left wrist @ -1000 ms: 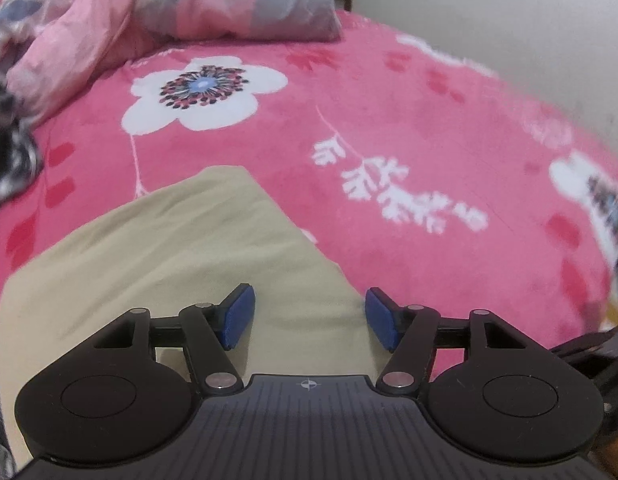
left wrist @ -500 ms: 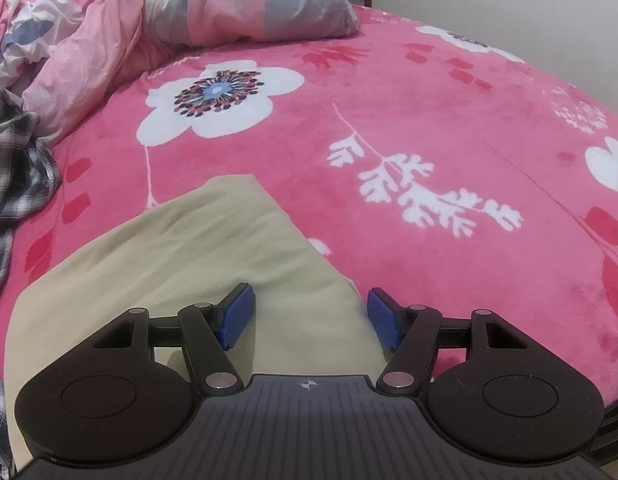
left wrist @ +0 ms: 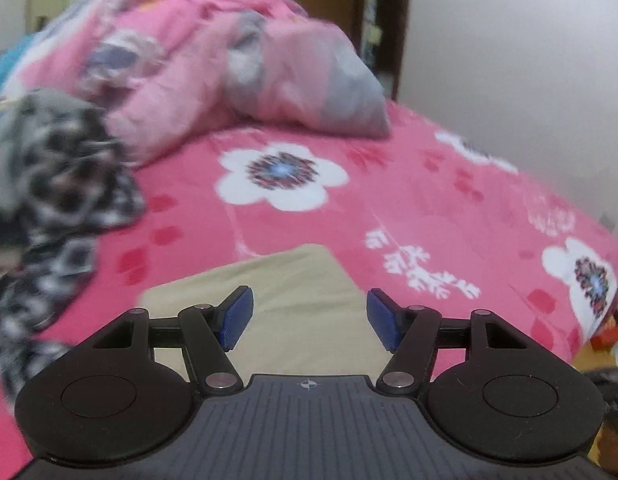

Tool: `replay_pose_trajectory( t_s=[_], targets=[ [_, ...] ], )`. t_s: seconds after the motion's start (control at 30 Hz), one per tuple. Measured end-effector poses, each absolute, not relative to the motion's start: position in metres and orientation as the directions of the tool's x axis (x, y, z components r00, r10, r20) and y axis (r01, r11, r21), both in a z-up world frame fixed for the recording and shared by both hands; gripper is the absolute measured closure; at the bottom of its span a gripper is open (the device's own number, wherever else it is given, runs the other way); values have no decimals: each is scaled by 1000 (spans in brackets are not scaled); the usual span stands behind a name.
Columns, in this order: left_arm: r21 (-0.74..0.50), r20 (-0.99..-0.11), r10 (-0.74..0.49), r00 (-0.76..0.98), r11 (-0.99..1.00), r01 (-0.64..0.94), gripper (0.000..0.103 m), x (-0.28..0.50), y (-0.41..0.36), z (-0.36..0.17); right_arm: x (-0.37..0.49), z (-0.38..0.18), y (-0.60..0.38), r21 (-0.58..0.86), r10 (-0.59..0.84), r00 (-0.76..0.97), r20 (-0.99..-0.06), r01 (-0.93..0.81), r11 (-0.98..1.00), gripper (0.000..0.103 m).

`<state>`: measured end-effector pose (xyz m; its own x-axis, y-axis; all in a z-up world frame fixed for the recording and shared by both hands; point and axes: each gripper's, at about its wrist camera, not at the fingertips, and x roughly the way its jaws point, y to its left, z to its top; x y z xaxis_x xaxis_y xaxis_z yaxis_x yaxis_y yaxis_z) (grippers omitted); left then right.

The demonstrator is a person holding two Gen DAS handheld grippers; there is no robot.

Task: Fold clothes
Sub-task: 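Fold the held trouser end over the bundle with the right gripper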

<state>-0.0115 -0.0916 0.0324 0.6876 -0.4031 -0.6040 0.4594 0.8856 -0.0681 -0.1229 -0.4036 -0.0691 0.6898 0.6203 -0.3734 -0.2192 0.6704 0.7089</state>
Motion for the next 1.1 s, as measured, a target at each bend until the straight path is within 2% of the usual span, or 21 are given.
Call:
replay_pose_trajectory(
  t_s=[0.1,0.2,0.27,0.33,0.4,0.5,0.6,0.7,0.83,0.93,1.03,1.1],
  targets=[
    [-87,-597,-398,696,895,437,40,-29,-58,25,-112,-51,-376,644,628,682,-375,-295,706,96],
    [-95,-631,-388,671,898,430,40,-40,-38,-3,-104,-45,-341,562,634,669,-388,-373,738,95],
    [-69,-676,-352,647,905,420,39,-41,-31,-30,-95,-58,-321,492,604,648,-465,-378,784,88],
    [-78,-703,-339,625,911,406,38,-39,-22,-50,-94,-67,-316,489,587,638,-499,-352,798,89],
    [-129,-667,-377,643,908,398,39,-44,-6,-44,-93,-75,-311,484,569,628,-532,-326,812,89],
    [-98,-574,-402,714,899,427,39,-58,8,-24,-111,-50,-315,461,533,689,-492,-312,830,82],
    [-96,-526,-482,701,852,514,39,-71,10,-18,-125,-43,-313,505,579,677,-454,-340,793,82],
    [-51,-531,-523,667,805,590,39,-81,-1,-27,-132,-59,-296,631,698,567,-438,-360,687,81],
    [16,-572,-511,641,775,632,39,-83,-19,-43,-128,-84,-263,628,682,506,-528,-309,715,81],
    [70,-571,-497,653,763,642,40,-79,-25,-47,-120,-86,-258,619,662,538,-523,-295,728,81],
    [89,-568,-490,661,762,642,48,-75,-27,-47,-121,-79,-259,589,638,583,-504,-308,747,81],
    [68,-564,-492,663,773,631,62,-72,-25,-46,-126,-76,-262,577,631,605,-487,-319,752,81]
  ],
)
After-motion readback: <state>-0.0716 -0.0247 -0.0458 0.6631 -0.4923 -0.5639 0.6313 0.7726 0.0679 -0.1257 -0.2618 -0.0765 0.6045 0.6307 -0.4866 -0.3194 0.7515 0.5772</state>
